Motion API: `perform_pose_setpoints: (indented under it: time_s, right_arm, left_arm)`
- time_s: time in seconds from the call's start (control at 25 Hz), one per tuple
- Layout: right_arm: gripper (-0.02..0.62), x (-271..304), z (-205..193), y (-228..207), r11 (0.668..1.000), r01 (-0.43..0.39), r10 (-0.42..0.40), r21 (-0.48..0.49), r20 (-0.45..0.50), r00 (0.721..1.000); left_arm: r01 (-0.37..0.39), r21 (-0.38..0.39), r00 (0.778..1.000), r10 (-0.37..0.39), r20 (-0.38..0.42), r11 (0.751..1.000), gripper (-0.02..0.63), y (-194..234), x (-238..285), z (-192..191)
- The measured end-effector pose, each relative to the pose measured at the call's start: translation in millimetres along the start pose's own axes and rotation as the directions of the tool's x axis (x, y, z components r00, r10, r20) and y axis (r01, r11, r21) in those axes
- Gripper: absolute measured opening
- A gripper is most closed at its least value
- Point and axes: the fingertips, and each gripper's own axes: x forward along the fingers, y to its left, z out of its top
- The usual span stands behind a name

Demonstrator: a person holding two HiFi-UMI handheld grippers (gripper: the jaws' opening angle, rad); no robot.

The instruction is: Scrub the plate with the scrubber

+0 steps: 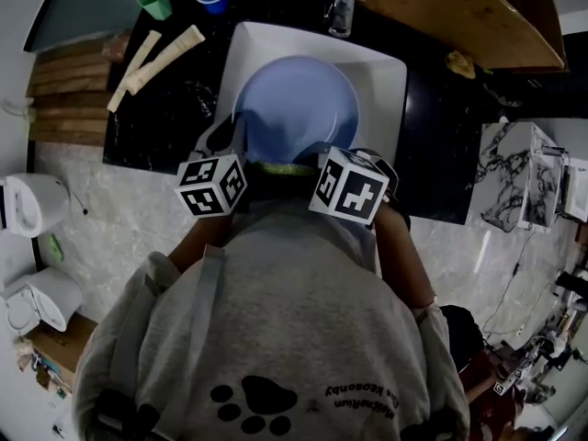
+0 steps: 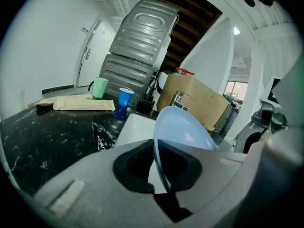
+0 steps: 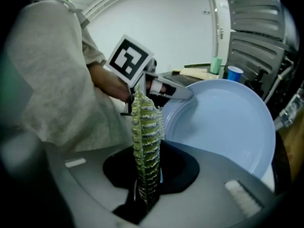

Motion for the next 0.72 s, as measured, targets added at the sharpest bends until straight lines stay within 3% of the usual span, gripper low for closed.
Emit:
perform_pose_setpoints:
  time_s: [0.12, 0.2, 0.48, 0.72]
  right_arm:
    - [0.066, -24, 7, -14, 0.991, 0.099, -0.11, 0.088, 0.137, 0.984]
    - [0.066, -40, 11, -24, 0.978, 0.156, -0.185, 0.135, 0.244, 0.952]
    - [0.064, -73, 18, -56, 0.911, 0.277, -0.4, 0.306, 0.489, 0.775]
    - [0.064, -88, 19, -68, 0.843, 0.298, -0.527, 0.448, 0.579, 0.622]
  left_arm:
    - [0.003, -0.002, 1.0, -0.003, -0.006, 1.0, 0.016, 2, 2, 0]
    - [0.005, -0.009, 1.0, -0.005, -0.011, 1.0, 0.016, 3, 4, 0]
    - [0.02, -0.026, 0.999, -0.021, -0.033, 0.999, 0.015, 3, 12, -1]
    - [0.031, -0.037, 0.998, -0.032, -0.045, 0.999, 0.015, 2, 16, -1]
